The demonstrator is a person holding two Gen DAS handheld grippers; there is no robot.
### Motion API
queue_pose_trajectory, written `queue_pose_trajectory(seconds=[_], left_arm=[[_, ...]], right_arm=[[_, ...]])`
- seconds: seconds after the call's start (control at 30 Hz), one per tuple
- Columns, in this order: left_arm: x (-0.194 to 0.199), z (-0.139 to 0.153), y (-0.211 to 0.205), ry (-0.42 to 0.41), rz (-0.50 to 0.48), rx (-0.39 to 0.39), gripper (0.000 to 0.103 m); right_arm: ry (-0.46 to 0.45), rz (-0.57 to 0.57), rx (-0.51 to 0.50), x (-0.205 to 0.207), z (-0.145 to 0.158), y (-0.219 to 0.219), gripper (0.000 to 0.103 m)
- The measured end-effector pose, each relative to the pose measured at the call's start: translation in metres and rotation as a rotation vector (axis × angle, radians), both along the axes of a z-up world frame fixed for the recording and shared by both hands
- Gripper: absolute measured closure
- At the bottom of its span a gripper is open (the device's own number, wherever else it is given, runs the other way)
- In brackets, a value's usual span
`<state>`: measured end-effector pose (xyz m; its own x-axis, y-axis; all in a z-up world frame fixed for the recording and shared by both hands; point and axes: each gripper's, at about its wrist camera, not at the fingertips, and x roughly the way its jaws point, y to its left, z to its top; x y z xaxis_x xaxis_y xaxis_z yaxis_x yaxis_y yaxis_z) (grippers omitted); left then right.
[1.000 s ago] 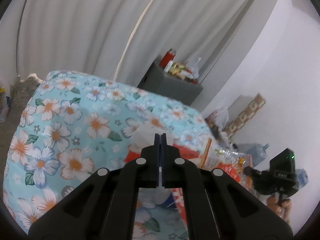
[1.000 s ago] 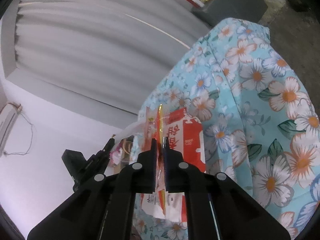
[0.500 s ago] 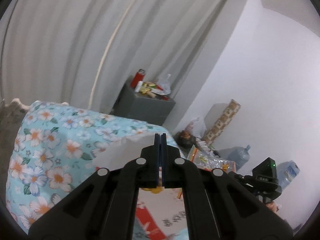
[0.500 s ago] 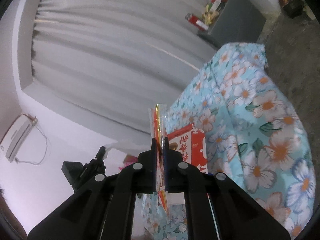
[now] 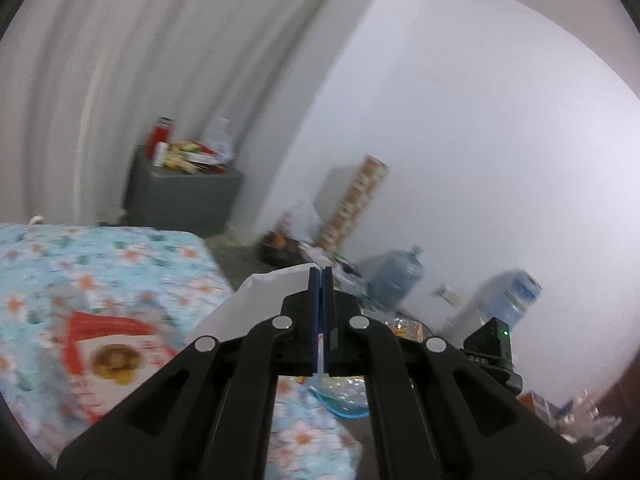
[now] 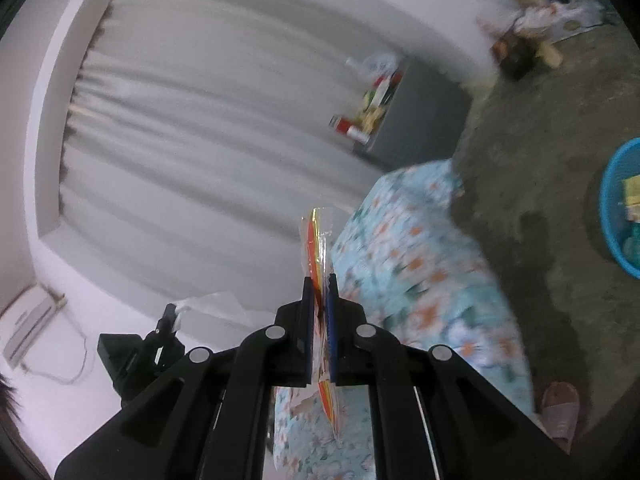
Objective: Collect trash
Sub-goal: 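Carry the wrapper and tissue over the blue wastebasket and open both grippers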
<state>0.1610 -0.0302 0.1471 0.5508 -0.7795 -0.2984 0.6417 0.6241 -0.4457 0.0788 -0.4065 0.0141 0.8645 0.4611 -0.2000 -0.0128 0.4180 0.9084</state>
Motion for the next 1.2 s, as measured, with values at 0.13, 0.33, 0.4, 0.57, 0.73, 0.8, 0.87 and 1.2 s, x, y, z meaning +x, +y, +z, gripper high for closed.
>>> queue_pose_trajectory(seconds=[0.13,0.33,0.4,0.57,0.73,0.8,0.87,1.2], left_arm=[[-0.005,0.000,-0.059,0.004,-0.104,0.049,0.103],[-0.008,-0.009,-0.144,0.024,-0.231,0.112,0.103],[-0.009,-0.015,-0.179,0.028,-0.273,0.140,0.103],[-0.010,-0.037,-0.247,0.045,-0.356,0.200,0.103],[-0.003,-0.074,-0.323,0.080,-0.435,0.288,0.103],[0.004,-0.094,-0.348,0.112,-0.451,0.322,0.103],[0.015,-0.115,-0.369,0.146,-0.460,0.351,0.103],[0.070,-0.240,-0.461,0.274,-0.452,0.585,0.100]], right_arm=[[-0.003,-0.107,-0.002,-0.031,-0.007,-0.032,0.097],[0.041,-0.255,-0.030,-0.063,-0.024,-0.078,0.097],[0.063,-0.297,-0.050,-0.069,-0.030,-0.088,0.097],[0.135,-0.397,-0.084,-0.078,-0.057,-0.115,0.097],[0.253,-0.493,-0.135,-0.078,-0.098,-0.145,0.097],[0.302,-0.519,-0.161,-0.067,-0.119,-0.157,0.097],[0.345,-0.523,-0.166,-0.057,-0.141,-0.169,0.097],[0.512,-0.513,-0.147,0.010,-0.249,-0.207,0.093]])
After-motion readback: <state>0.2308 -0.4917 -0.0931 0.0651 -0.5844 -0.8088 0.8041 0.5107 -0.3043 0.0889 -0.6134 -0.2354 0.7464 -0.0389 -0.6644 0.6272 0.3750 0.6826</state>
